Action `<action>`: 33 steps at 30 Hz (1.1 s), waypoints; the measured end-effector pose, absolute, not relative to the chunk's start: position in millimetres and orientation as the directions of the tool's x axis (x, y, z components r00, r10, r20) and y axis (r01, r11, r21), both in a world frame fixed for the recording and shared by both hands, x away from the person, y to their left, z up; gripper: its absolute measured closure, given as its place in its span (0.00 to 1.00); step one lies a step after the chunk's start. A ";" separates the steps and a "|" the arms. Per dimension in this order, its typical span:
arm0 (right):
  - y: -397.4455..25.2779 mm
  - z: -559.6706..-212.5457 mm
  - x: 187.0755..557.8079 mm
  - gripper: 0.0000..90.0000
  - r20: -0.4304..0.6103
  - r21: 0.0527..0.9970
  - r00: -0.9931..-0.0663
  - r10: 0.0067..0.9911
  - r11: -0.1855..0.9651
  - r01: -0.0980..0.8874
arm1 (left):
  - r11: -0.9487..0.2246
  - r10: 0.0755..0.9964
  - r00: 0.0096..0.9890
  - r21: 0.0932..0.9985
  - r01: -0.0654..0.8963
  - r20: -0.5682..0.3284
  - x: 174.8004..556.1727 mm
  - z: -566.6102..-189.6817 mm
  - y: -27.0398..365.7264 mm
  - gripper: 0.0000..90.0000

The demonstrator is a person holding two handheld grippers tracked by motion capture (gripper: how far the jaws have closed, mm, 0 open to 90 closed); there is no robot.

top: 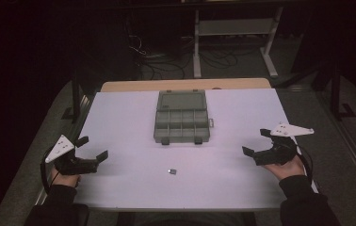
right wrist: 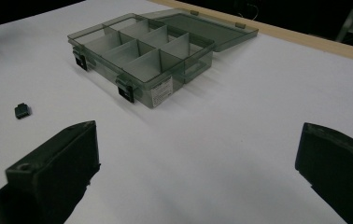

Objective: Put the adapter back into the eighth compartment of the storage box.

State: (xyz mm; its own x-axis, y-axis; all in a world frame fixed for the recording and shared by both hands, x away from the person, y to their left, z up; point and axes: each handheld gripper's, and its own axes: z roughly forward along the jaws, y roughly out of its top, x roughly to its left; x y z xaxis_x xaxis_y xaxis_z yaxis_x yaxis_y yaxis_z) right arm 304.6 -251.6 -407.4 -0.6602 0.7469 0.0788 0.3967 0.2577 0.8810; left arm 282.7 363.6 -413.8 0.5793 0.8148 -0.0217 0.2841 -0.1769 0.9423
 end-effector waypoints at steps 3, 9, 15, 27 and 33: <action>-251.1 -407.6 304.4 0.00 0.077 0.879 -0.662 0.745 0.264 0.398 | -0.177 0.815 0.579 0.943 0.282 -0.021 282.5 -413.8 363.6 0.00; -250.6 -407.5 304.0 0.00 0.075 0.878 -0.666 0.742 0.268 0.397 | -0.177 0.815 0.579 0.942 0.284 -0.022 282.4 -413.8 363.7 0.00; -249.2 -407.6 303.7 0.00 0.074 0.874 -0.671 0.737 0.276 0.399 | -0.180 0.813 0.581 0.941 0.285 -0.021 282.3 -413.9 363.4 0.00; -247.6 -405.4 303.3 0.00 0.063 0.876 -0.679 0.731 0.286 0.389 | -0.181 0.812 0.583 0.940 0.288 -0.022 281.9 -414.2 363.5 0.00; -246.0 -404.9 303.1 0.00 0.060 0.872 -0.684 0.727 0.295 0.390 | -0.182 0.811 0.584 0.940 0.289 -0.022 281.8 -414.3 363.2 0.00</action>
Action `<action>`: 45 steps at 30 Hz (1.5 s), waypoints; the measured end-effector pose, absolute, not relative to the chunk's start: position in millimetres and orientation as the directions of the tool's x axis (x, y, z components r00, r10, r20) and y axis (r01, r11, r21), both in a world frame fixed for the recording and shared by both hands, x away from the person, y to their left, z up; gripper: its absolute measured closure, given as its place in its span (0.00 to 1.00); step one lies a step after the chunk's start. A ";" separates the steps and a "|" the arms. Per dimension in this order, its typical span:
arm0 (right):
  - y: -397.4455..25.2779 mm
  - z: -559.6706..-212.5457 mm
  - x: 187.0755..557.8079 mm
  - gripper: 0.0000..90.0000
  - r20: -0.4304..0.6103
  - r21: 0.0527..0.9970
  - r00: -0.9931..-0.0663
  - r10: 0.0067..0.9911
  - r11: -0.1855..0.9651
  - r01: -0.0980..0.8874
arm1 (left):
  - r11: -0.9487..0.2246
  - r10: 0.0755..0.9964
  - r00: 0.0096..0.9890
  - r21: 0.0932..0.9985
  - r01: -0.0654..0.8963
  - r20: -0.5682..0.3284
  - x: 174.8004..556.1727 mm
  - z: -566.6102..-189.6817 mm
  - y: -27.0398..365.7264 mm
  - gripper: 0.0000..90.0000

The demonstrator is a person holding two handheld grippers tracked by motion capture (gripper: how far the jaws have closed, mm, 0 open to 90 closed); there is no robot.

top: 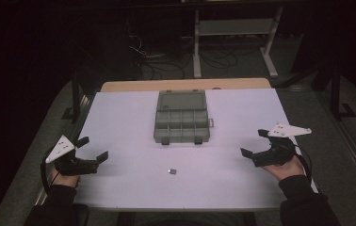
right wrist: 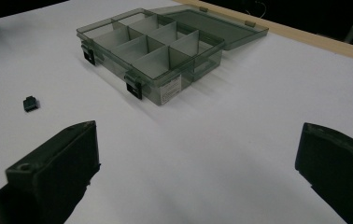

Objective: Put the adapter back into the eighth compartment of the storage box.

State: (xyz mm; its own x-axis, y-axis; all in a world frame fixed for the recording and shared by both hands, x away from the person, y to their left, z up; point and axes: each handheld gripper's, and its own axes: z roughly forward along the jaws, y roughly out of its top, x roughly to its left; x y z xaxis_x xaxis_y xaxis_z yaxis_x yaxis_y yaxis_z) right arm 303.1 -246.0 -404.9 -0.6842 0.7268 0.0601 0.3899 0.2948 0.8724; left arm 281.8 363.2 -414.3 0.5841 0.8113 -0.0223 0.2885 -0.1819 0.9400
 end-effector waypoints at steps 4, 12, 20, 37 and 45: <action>-244.4 -404.1 303.0 0.00 0.056 0.871 -0.689 0.722 0.302 0.387 | -0.184 0.811 0.585 0.939 0.289 -0.021 281.7 -414.4 363.0 0.00; -240.4 -401.1 302.0 0.00 0.047 0.867 -0.700 0.713 0.318 0.383 | -0.186 0.811 0.585 0.939 0.289 -0.020 281.6 -414.4 362.9 0.00; -234.4 -396.5 301.2 0.00 0.033 0.862 -0.714 0.699 0.342 0.375 | -0.186 0.811 0.584 0.939 0.288 -0.019 281.5 -414.4 362.7 0.00; -220.8 -386.9 301.4 0.00 0.013 0.849 -0.748 0.663 0.388 0.359 | -0.187 0.812 0.583 0.939 0.290 -0.018 281.5 -414.6 362.6 0.00; -213.0 -382.1 302.3 0.00 0.005 0.844 -0.763 0.646 0.407 0.349 | -0.188 0.812 0.583 0.939 0.289 -0.017 281.4 -414.5 362.6 0.00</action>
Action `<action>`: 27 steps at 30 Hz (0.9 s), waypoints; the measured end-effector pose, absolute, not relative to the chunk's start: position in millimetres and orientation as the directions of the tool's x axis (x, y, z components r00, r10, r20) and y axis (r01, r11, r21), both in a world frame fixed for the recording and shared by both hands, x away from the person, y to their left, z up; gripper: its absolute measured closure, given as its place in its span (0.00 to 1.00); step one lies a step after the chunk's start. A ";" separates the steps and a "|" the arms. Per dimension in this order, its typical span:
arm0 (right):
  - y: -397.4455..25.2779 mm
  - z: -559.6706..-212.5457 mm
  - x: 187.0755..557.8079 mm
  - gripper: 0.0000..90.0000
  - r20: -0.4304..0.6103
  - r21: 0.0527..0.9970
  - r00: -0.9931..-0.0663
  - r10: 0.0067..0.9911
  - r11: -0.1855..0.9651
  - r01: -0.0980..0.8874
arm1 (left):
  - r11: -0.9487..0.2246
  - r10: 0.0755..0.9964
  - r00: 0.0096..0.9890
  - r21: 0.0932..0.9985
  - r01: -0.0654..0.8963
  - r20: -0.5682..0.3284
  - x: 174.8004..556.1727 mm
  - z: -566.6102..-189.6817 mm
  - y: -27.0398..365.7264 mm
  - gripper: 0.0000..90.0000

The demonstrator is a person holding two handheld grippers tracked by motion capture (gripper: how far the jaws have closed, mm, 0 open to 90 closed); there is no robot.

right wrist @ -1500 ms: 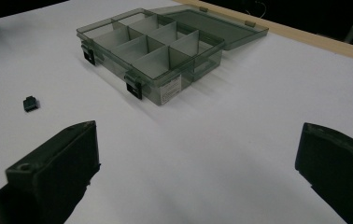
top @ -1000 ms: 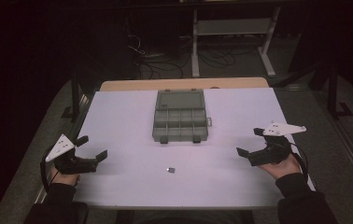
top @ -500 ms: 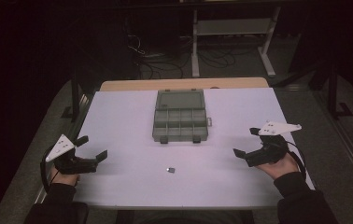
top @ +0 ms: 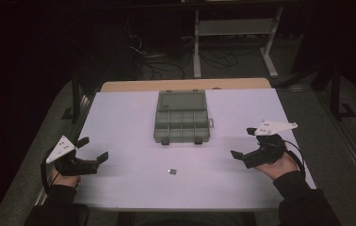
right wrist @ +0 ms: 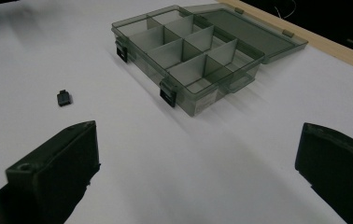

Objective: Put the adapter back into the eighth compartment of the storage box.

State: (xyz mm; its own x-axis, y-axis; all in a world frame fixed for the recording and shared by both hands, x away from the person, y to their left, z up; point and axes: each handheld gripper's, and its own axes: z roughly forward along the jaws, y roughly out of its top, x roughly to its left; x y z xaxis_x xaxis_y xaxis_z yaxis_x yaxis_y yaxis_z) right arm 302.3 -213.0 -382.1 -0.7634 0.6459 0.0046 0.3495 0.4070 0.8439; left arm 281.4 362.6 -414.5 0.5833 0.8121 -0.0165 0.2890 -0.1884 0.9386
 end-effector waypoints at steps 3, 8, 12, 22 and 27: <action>-210.3 -381.1 303.1 0.00 0.003 0.839 -0.770 0.638 0.417 0.349 | -0.188 0.812 0.583 0.939 0.289 -0.017 281.4 -414.5 362.7 0.00; -204.4 -378.5 304.2 0.00 0.002 0.832 -0.781 0.625 0.432 0.348 | -0.189 0.816 0.578 0.937 0.293 -0.016 281.5 -414.6 362.9 0.00; -202.2 -377.6 304.4 0.00 -0.002 0.831 -0.786 0.619 0.438 0.342 | -0.188 0.813 0.583 0.938 0.292 -0.018 281.6 -414.8 362.6 0.00; -192.9 -376.4 305.1 0.00 -0.005 0.820 -0.801 0.599 0.462 0.339 | -0.195 0.808 0.589 0.937 0.290 -0.014 281.6 -414.7 362.3 0.00; -189.6 -376.2 306.2 0.00 -0.004 0.813 -0.807 0.590 0.472 0.341 | -0.195 0.808 0.589 0.937 0.291 -0.015 281.5 -414.8 362.2 0.00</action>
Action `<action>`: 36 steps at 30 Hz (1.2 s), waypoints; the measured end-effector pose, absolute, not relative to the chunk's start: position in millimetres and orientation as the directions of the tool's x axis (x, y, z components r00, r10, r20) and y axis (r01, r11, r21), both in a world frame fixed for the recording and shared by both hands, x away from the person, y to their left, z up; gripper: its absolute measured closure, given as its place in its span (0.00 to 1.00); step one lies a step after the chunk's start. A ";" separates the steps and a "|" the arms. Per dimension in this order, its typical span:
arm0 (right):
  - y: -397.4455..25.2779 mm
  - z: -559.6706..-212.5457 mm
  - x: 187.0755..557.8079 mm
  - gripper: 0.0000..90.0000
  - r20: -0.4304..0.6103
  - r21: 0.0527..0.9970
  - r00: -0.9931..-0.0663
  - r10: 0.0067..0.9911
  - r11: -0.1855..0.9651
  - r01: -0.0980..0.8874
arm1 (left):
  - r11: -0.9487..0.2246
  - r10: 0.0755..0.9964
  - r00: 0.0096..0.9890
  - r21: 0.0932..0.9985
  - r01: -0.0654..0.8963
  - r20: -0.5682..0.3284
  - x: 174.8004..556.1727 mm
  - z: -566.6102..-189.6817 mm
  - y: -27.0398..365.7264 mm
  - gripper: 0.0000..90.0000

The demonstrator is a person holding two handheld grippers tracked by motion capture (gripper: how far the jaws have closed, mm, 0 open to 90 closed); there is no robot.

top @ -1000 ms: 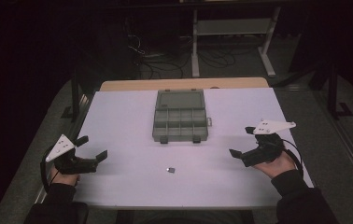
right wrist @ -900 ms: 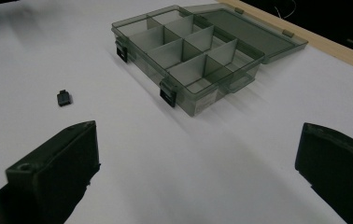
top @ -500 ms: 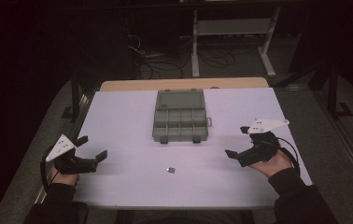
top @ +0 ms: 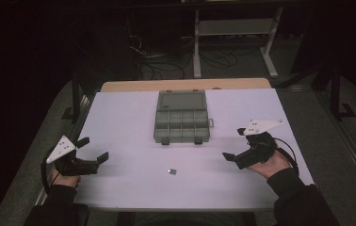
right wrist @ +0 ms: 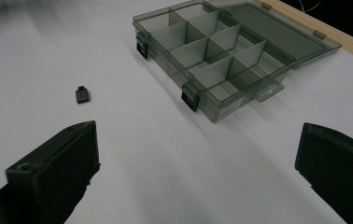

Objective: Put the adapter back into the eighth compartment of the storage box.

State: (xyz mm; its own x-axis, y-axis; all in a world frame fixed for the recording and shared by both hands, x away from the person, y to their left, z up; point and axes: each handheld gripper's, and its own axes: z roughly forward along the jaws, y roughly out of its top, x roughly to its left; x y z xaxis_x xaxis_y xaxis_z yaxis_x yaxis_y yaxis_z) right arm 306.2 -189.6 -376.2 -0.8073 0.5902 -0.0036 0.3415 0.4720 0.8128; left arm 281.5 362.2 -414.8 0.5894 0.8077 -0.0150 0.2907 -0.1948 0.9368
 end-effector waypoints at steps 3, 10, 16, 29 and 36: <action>-188.1 -375.7 306.6 0.00 -0.004 0.812 -0.809 0.588 0.474 0.340 | -0.195 0.807 0.590 0.937 0.290 -0.014 281.5 -414.7 362.2 0.00; -181.9 -373.9 308.1 0.00 -0.006 0.804 -0.819 0.574 0.490 0.338 | -0.196 0.807 0.591 0.937 0.290 -0.014 281.4 -414.7 362.1 0.00; -174.6 -371.8 309.6 0.00 -0.009 0.795 -0.831 0.557 0.508 0.333 | -0.195 0.805 0.592 0.937 0.289 -0.015 281.4 -414.7 362.0 0.00; -164.4 -371.0 312.7 0.00 -0.008 0.779 -0.843 0.538 0.532 0.332 | -0.194 0.805 0.594 0.938 0.288 -0.016 281.4 -414.4 361.9 0.00; -159.6 -368.2 314.9 0.00 -0.015 0.767 -0.851 0.526 0.552 0.327 | -0.194 0.804 0.594 0.937 0.289 -0.017 281.5 -414.4 361.8 0.00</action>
